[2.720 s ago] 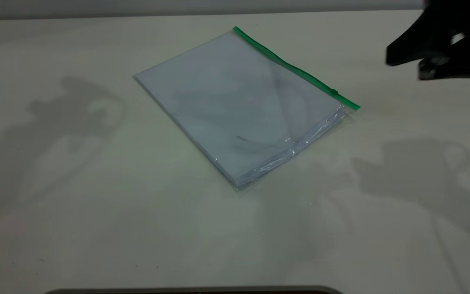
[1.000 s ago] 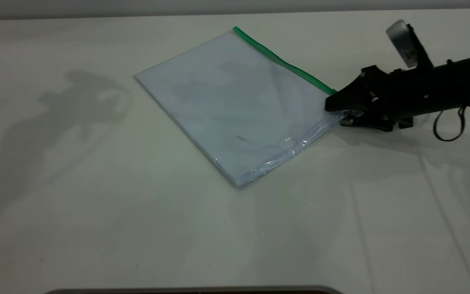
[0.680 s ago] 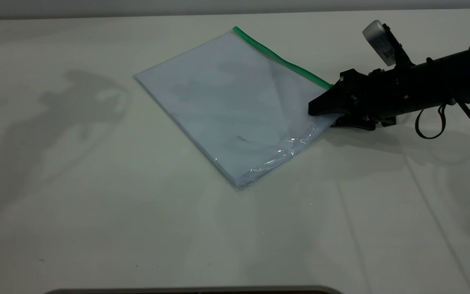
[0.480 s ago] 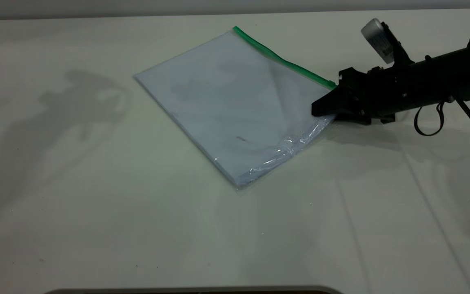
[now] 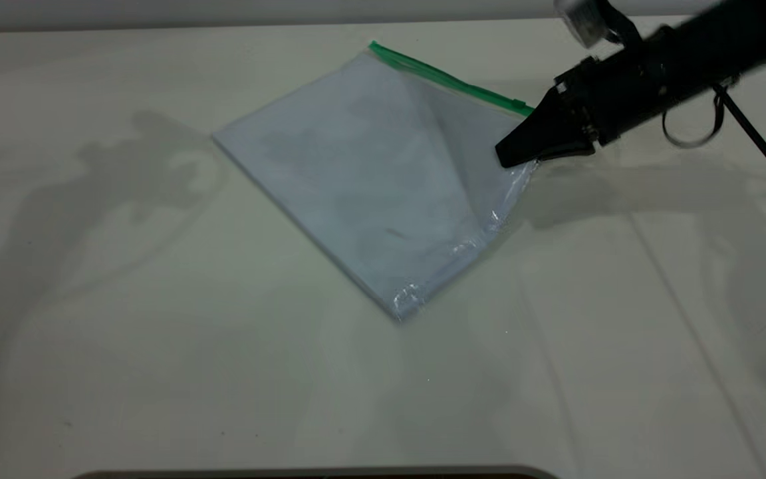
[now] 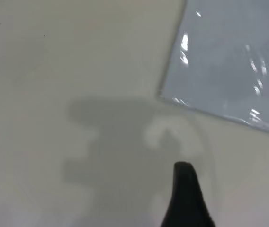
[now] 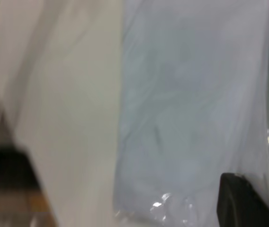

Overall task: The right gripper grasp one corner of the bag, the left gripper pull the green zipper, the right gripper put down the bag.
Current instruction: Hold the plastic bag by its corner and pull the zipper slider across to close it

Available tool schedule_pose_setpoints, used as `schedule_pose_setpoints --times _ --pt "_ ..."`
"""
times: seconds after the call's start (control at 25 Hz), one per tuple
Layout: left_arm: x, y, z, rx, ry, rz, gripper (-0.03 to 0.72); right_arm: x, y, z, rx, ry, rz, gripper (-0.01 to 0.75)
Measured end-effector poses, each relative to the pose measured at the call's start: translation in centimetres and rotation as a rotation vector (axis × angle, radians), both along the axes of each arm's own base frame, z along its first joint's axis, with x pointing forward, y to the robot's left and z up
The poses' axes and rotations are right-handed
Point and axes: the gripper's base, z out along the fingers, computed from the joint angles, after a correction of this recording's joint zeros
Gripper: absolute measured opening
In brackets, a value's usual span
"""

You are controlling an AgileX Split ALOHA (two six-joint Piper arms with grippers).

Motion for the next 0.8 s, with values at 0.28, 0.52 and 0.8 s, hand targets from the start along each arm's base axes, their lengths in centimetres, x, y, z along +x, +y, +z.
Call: schedule_pose_setpoints --times 0.28,0.52,0.8 --pt "0.1 0.0 -0.4 0.020 -0.006 -0.048 0.588 1.3 3.6 2.4 -0.146 -0.065 0.256 0.034" --pt "0.1 0.0 -0.4 0.025 -0.010 -0.061 0.588 -1.2 9.4 2.1 -0.233 -0.091 0.486 0.034" --pt "0.1 0.0 -0.4 0.047 -0.027 -0.119 0.588 -1.9 13.1 2.9 -0.042 -0.028 0.360 0.034"
